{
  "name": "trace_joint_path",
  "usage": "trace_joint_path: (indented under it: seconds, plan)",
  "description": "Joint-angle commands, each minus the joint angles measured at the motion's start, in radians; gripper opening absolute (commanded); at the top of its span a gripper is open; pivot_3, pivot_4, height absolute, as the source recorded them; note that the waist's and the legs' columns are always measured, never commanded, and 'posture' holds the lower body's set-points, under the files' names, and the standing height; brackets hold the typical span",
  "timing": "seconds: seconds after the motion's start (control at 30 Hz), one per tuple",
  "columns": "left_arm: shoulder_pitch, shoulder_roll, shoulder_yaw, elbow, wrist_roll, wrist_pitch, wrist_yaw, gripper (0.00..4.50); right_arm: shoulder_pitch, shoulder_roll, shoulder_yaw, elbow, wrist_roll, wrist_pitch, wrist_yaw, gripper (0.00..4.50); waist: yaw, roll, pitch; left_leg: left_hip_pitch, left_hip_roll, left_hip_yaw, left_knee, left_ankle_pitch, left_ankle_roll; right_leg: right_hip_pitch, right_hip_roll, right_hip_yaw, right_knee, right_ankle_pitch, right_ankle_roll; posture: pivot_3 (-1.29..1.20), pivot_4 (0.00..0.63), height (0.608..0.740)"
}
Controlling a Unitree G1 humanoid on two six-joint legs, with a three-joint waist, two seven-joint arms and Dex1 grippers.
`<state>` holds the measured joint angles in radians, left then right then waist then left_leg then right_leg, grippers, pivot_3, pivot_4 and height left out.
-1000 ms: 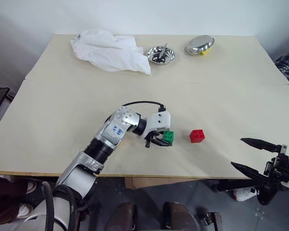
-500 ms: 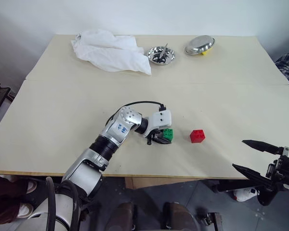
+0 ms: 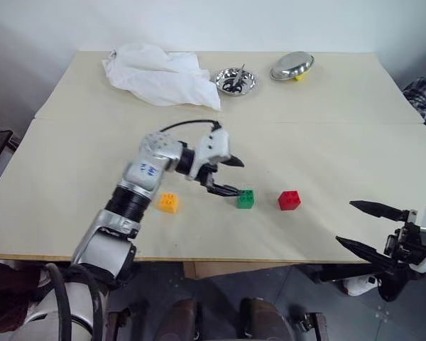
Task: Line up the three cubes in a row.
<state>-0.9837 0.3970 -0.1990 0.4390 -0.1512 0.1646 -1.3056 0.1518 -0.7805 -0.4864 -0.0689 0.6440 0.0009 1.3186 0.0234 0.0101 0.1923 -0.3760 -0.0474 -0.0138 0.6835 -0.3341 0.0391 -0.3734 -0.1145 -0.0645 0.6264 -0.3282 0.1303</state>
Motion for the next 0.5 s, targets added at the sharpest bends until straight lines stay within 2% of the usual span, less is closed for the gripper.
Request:
trace_joint_path:
  seconds: [0.03,0.07,0.13,0.3,0.37,0.4,0.5]
  plan:
    - [0.001,0.084,0.132,-0.018,-0.113,-0.058,-0.076,4.33,-0.039,-0.011,0.021,0.015,0.017,0.019,0.024,4.5,-0.003,0.0,0.0,0.0,0.001,0.0,0.0,0.0,0.0,0.0,0.0,0.0,0.0,0.0,0.0,0.0,0.15,0.74]
    - [0.033,0.125,0.17,-0.024,-0.14,-0.067,-0.099,4.47,-0.061,-0.014,0.034,0.027,0.018,0.027,0.033,4.5,-0.003,0.0,0.0,0.0,0.001,0.0,0.0,0.0,0.0,0.0,0.0,0.0,0.0,0.0,0.0,0.0,0.15,0.74]
    - [0.114,0.207,0.235,-0.06,-0.167,-0.082,-0.104,4.47,-0.107,-0.02,0.062,0.056,0.008,0.028,0.057,4.5,-0.01,0.001,-0.001,0.0,0.001,0.0,0.0,0.0,0.0,0.0,0.0,0.0,0.0,0.0,0.0,0.0,0.15,0.74]
    - [0.4,0.325,0.459,-0.213,-0.237,-0.015,0.059,4.47,-0.214,-0.014,0.117,0.107,0.0,0.031,0.092,4.5,-0.02,0.001,-0.001,0.0,0.001,-0.003,-0.001,0.0,0.0,0.0,-0.003,0.001,0.0,0.0,0.0,0.0,0.15,0.74]
    - [0.574,0.334,0.587,-0.298,-0.258,0.004,0.148,4.47,-0.261,-0.012,0.142,0.128,-0.001,0.04,0.102,4.5,-0.022,0.001,-0.001,0.0,0.001,-0.003,0.0,0.0,0.0,0.0,-0.004,0.001,0.0,0.0,0.0,0.0,0.15,0.74]
    - [0.709,0.322,0.677,-0.361,-0.266,0.014,0.193,4.47,-0.293,-0.009,0.16,0.146,-0.007,0.035,0.115,4.5,-0.024,0.001,-0.001,0.0,0.001,-0.003,-0.001,0.0,0.0,0.0,-0.004,0.001,0.0,0.0,0.0,0.0,0.15,0.74]
    - [1.006,0.266,0.842,-0.517,-0.289,0.025,0.29,4.47,-0.357,-0.007,0.198,0.187,-0.017,0.034,0.155,4.5,-0.03,0.001,-0.001,0.001,0.002,-0.003,-0.002,-0.002,-0.001,-0.001,-0.004,0.003,-0.001,0.0,0.0,0.0,0.15,0.74]
